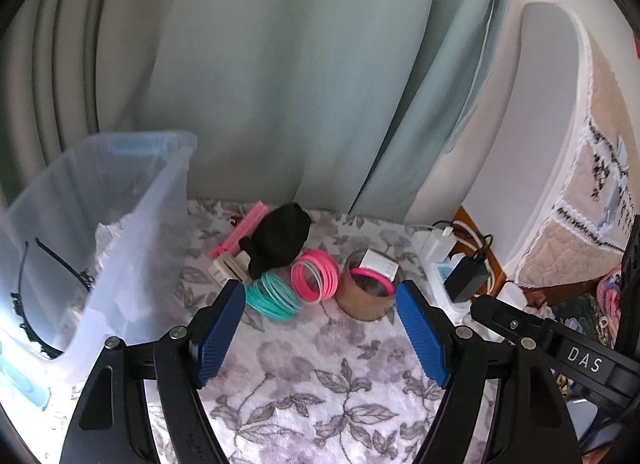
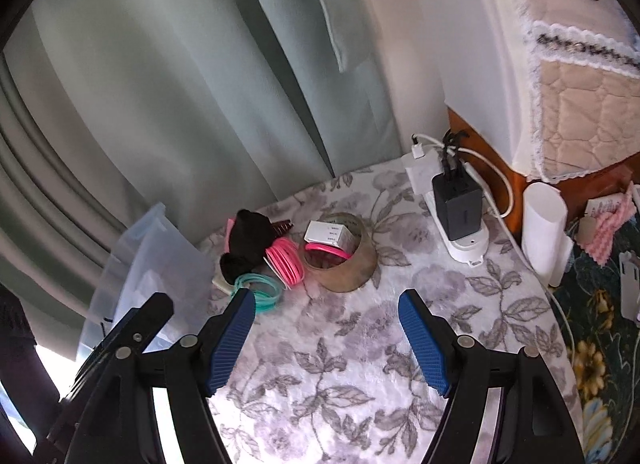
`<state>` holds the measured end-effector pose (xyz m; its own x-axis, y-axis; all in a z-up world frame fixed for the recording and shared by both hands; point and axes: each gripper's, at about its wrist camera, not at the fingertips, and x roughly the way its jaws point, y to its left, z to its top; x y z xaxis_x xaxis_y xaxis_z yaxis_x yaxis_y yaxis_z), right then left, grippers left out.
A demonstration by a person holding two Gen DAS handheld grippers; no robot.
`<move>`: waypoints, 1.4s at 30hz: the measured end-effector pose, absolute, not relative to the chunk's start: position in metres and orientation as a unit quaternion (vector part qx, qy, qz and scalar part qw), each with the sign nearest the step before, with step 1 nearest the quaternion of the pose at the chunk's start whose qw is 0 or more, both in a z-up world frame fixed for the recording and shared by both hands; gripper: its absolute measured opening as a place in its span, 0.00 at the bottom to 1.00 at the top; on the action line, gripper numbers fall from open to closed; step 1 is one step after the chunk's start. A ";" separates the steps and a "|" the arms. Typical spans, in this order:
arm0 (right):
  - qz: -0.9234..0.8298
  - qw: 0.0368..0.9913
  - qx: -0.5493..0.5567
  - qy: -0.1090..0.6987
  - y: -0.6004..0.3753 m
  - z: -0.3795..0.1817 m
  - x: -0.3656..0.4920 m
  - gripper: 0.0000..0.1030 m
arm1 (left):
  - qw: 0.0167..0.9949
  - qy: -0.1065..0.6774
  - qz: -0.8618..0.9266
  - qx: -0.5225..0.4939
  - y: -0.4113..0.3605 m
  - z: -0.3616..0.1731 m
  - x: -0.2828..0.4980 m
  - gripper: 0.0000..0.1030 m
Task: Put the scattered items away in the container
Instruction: 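Move both tools away from the box toward the bangles and tape roll, then grasp the teal bangles with left tool while right tool grasps the white box in the tape roll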
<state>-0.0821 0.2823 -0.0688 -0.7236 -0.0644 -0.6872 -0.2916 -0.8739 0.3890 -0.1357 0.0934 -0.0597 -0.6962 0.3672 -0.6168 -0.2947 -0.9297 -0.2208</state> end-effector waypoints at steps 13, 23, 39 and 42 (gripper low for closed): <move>0.891 0.069 -0.397 0.210 0.285 -0.102 -0.125 0.75 | 0.155 -0.083 0.898 -0.404 0.100 -0.117 -0.189 0.76; 0.889 0.069 -0.413 0.187 0.287 -0.118 -0.153 0.74 | 0.082 -0.113 0.887 -0.441 0.094 -0.143 -0.221 0.76; 0.893 0.048 -0.432 0.119 0.283 -0.126 -0.206 0.71 | 0.046 -0.178 0.861 -0.475 0.079 -0.170 -0.245 0.74; 0.890 0.044 -0.440 0.109 0.284 -0.128 -0.217 0.70 | 0.044 -0.182 0.856 -0.481 0.078 -0.174 -0.246 0.74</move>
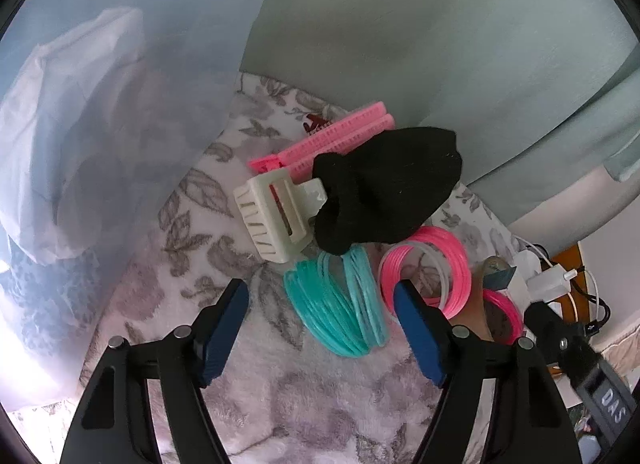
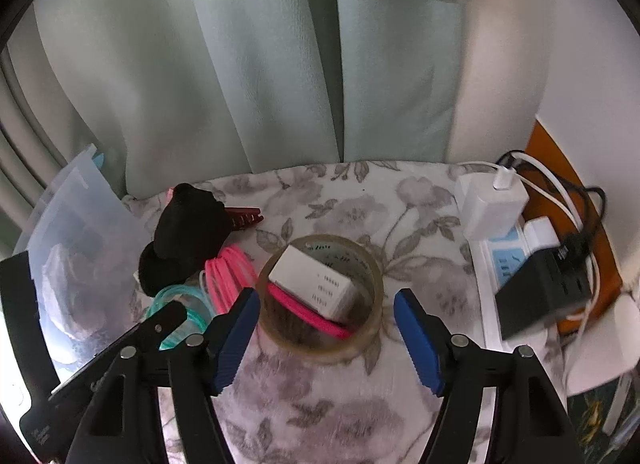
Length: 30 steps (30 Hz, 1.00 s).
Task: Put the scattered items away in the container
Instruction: 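Grasp the teal bangles with left tool while right tool grasps the white box in the tape roll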
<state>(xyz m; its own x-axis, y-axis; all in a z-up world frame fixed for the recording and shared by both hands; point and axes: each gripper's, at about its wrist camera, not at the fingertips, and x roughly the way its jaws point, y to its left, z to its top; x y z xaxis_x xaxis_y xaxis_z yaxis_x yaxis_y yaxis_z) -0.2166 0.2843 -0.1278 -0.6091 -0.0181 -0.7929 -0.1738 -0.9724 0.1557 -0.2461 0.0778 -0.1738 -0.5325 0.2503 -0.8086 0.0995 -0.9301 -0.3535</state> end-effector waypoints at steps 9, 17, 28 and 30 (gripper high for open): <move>0.886 0.038 -0.458 0.065 0.280 -0.134 -0.237 0.67 | 0.053 -0.184 0.850 -0.490 0.078 -0.180 -0.249 0.71; 0.884 0.040 -0.461 0.071 0.288 -0.137 -0.242 0.65 | 0.059 -0.191 0.847 -0.492 0.077 -0.181 -0.251 0.63; 0.879 0.028 -0.470 0.074 0.290 -0.141 -0.252 0.64 | 0.063 -0.196 0.842 -0.498 0.075 -0.181 -0.255 0.61; 0.878 0.024 -0.472 0.075 0.288 -0.142 -0.252 0.64 | 0.062 -0.197 0.843 -0.497 0.075 -0.180 -0.256 0.61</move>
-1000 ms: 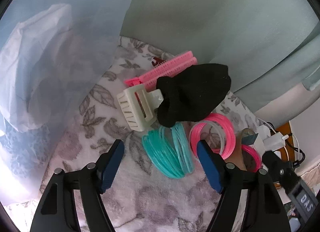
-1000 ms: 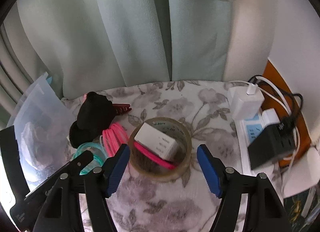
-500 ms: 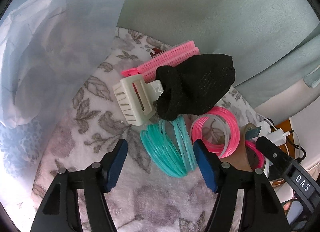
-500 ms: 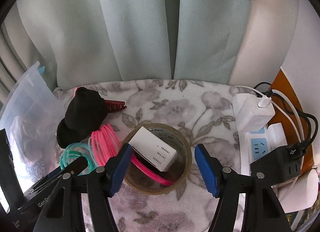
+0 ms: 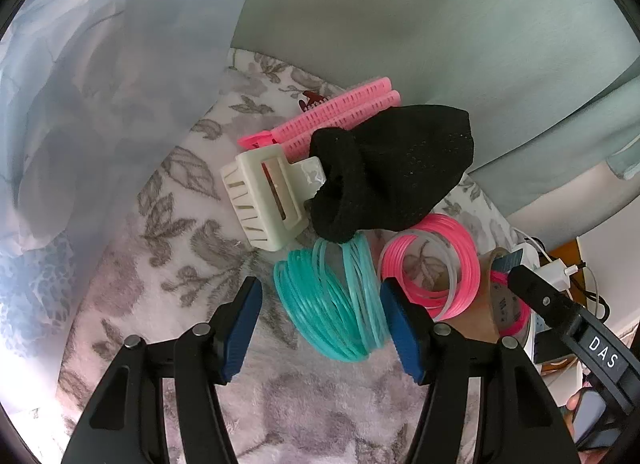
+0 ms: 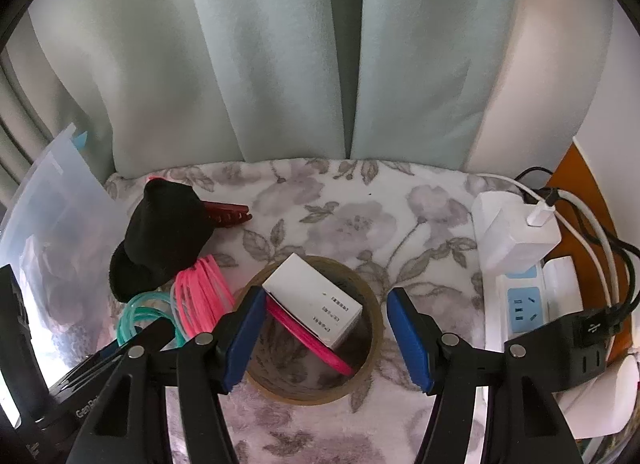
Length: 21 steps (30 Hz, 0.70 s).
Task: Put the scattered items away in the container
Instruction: 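Grasp the teal bangles with left tool while right tool grasps the white box in the tape roll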
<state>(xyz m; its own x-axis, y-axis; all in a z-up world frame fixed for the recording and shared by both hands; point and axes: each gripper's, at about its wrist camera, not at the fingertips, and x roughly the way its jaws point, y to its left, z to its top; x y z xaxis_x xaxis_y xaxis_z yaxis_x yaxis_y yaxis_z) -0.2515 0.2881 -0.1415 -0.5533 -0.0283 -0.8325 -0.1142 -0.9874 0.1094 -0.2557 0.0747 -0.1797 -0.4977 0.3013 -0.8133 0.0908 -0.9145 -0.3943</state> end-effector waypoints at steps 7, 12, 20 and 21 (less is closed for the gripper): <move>0.878 0.023 -0.471 0.081 0.289 -0.139 -0.249 0.54 | 0.070 -0.198 0.842 -0.497 0.075 -0.176 -0.258 0.50; 0.876 0.016 -0.475 0.082 0.291 -0.136 -0.244 0.47 | 0.076 -0.196 0.840 -0.500 0.077 -0.175 -0.259 0.36; 0.874 0.010 -0.477 0.096 0.300 -0.133 -0.232 0.40 | 0.082 -0.191 0.842 -0.497 0.079 -0.170 -0.259 0.30; 0.873 0.009 -0.477 0.098 0.301 -0.132 -0.231 0.37 | 0.082 -0.191 0.842 -0.497 0.079 -0.170 -0.260 0.30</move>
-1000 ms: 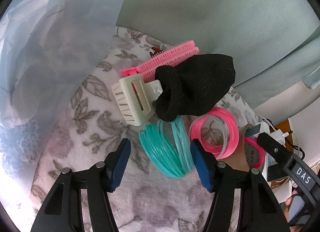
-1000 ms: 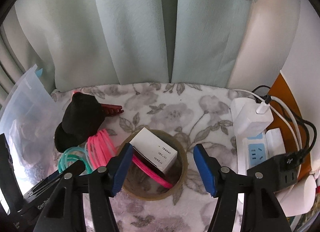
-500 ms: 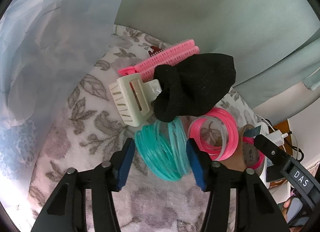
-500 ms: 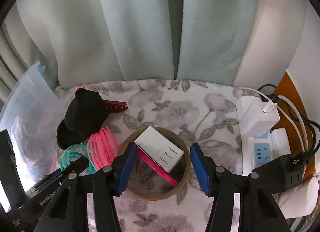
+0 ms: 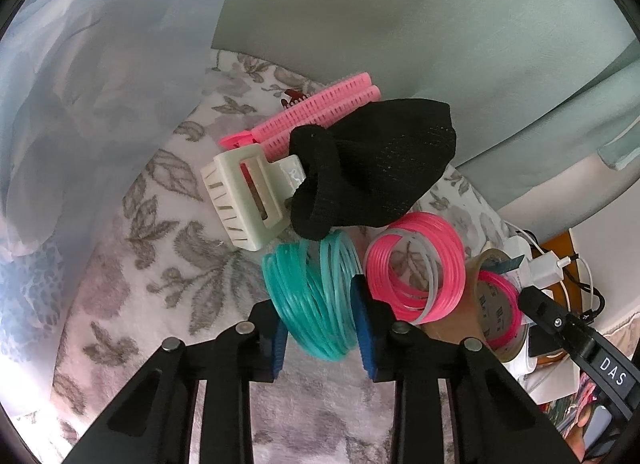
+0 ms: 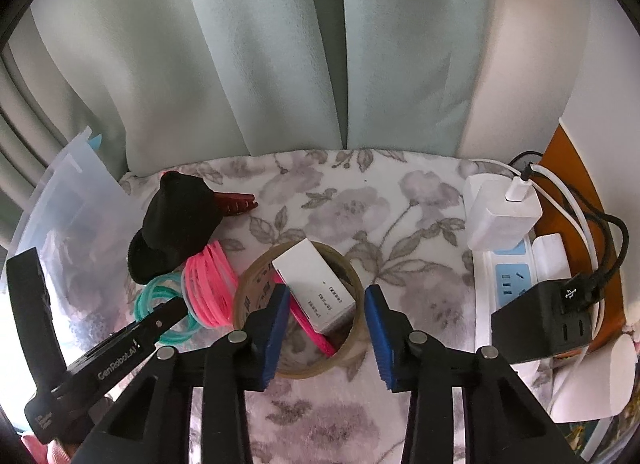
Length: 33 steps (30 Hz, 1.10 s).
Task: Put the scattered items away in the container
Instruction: 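Lift the teal bangles with left tool while right tool lifts the small white box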
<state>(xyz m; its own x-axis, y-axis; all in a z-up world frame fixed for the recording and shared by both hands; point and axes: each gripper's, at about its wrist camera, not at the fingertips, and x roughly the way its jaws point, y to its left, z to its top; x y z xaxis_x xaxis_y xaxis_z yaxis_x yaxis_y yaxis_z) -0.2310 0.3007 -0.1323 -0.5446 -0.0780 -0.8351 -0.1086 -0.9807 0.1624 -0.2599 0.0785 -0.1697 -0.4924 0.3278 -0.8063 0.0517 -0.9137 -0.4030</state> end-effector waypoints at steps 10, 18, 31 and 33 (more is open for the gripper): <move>0.877 -0.009 -0.474 0.078 0.297 -0.132 -0.239 0.31 | 0.085 -0.187 0.845 -0.493 0.080 -0.162 -0.265 0.27; 0.875 -0.037 -0.475 0.084 0.298 -0.134 -0.248 0.34 | 0.087 -0.187 0.845 -0.493 0.078 -0.159 -0.268 0.27; 0.881 -0.035 -0.466 0.082 0.296 -0.129 -0.238 0.30 | 0.094 -0.183 0.845 -0.493 0.076 -0.151 -0.270 0.14; 0.882 -0.032 -0.462 0.083 0.297 -0.125 -0.236 0.29 | 0.095 -0.181 0.847 -0.492 0.076 -0.148 -0.269 0.12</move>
<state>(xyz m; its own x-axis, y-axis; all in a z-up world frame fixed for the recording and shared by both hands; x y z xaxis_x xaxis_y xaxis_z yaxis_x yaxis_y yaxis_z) -0.2355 0.2967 -0.1249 -0.5702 -0.1328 -0.8107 -0.0209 -0.9842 0.1759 -0.2688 0.0758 -0.1475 -0.4987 0.3381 -0.7981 0.0169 -0.9168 -0.3989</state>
